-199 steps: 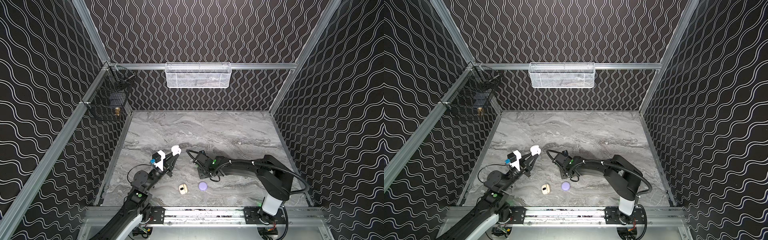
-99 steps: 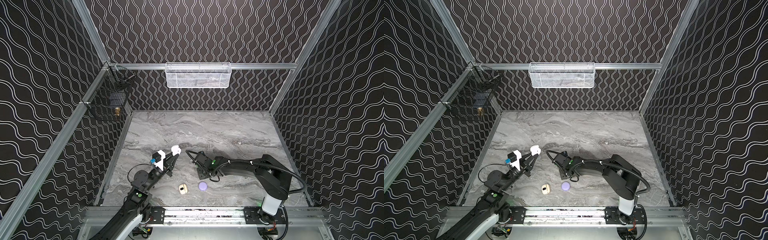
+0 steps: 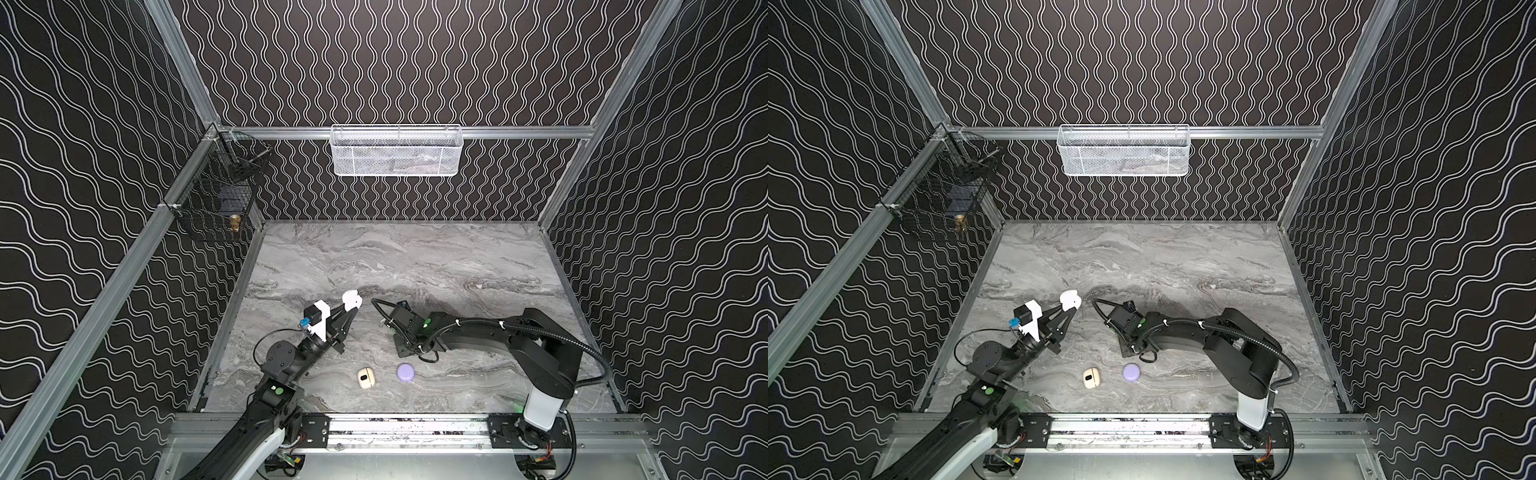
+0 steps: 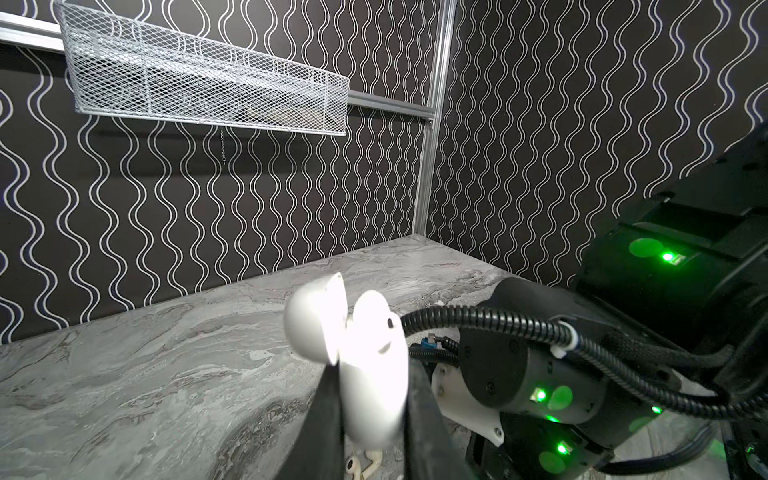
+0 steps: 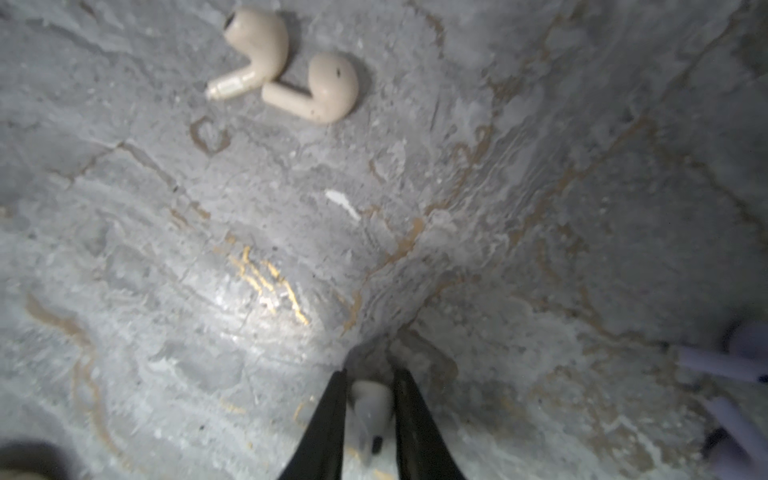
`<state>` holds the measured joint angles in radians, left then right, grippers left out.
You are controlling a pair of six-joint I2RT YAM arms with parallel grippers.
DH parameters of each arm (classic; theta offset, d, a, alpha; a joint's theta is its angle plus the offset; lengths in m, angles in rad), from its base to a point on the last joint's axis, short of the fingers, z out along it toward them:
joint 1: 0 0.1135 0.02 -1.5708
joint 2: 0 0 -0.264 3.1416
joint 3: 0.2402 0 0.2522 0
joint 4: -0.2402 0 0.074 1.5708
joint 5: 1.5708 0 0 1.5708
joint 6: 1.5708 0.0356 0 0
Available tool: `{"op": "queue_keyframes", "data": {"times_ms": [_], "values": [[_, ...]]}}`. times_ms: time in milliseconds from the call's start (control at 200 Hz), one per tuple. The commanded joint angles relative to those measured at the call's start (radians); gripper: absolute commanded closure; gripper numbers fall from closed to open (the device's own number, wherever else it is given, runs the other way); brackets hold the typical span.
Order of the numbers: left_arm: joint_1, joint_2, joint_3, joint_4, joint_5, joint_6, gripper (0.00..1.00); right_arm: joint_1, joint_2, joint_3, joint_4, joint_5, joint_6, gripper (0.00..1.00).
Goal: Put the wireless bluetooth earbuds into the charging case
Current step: 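Close the right gripper on the second white earbud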
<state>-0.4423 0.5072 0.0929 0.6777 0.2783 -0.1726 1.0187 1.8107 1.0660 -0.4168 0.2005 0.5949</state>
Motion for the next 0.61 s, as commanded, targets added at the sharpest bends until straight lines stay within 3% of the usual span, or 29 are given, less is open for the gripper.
{"op": "queue_keyframes", "data": {"times_ms": [0, 330, 470, 601], "values": [[0.002, 0.000, 0.010, 0.010, 0.013, 0.019, 1.00, 0.001, -0.017, -0.006, -0.030, 0.004, 0.020, 0.76], [0.002, 0.020, 0.005, 0.032, 0.018, 0.010, 1.00, 0.004, -0.018, -0.007, -0.013, -0.006, 0.027, 0.81], [0.001, 0.019, 0.011, 0.026, 0.022, 0.015, 1.00, 0.009, -0.004, 0.010, -0.041, 0.023, 0.029, 0.70], [0.001, 0.016, 0.005, 0.031, 0.016, 0.015, 1.00, 0.015, -0.001, 0.010, -0.047, 0.026, 0.032, 0.66]]}}
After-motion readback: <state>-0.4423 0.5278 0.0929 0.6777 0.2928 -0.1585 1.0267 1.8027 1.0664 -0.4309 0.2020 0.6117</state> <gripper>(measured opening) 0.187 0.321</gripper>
